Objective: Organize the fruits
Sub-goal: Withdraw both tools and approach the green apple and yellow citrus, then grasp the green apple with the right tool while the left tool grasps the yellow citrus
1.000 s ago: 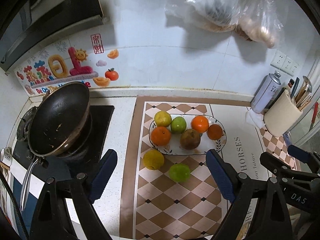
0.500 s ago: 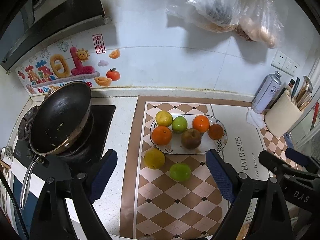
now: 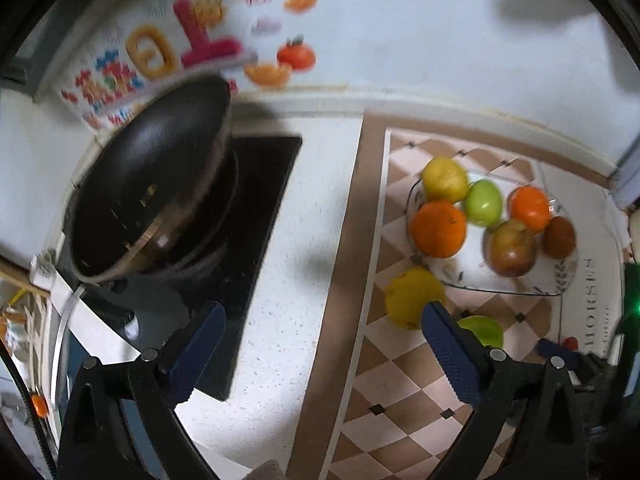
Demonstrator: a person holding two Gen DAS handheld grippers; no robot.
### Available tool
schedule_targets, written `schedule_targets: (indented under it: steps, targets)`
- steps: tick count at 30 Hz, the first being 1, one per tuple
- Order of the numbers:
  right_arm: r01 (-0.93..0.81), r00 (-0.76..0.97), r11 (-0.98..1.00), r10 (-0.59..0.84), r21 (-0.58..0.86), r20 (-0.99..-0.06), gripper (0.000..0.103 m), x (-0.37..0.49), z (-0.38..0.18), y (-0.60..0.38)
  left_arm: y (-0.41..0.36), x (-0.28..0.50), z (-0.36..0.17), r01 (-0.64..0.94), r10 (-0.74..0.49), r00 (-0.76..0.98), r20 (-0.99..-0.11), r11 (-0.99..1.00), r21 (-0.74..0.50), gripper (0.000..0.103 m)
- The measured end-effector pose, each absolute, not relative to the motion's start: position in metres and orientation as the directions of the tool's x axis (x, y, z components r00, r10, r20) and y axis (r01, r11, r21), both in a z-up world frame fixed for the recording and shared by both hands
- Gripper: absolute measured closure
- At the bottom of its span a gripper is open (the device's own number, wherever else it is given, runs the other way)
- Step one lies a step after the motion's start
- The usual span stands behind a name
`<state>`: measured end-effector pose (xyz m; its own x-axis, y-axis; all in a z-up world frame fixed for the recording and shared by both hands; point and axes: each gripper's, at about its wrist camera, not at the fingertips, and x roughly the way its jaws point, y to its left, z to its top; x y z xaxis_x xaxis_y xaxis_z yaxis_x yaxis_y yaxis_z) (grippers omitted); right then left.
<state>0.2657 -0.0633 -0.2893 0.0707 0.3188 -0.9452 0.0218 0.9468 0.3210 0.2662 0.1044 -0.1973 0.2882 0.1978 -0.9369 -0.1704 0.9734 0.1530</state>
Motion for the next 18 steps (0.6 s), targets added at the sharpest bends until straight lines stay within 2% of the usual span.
schedule_targets:
  steps: [6,10,18]
  targets:
    - [0.022,0.019,0.948,0.318,0.318,-0.948,0.036,0.270,-0.333,-0.047,0.110,0.289,-0.243,-0.194,0.114,0.154,-0.982,0.977,0.083,0.003]
    - [0.015,0.024,0.952,0.306,0.306,-0.952,0.037,0.265,-0.333,-0.055,0.103,0.301,-0.266,-0.181,0.053,0.098,-0.994,0.983,0.035,0.003]
    - [0.068,0.022,0.963,0.260,0.261,-0.965,0.037,0.249,-0.323,-0.104,0.073,0.318,-0.305,-0.051,0.016,0.030,-0.999,0.999,0.014,0.003]
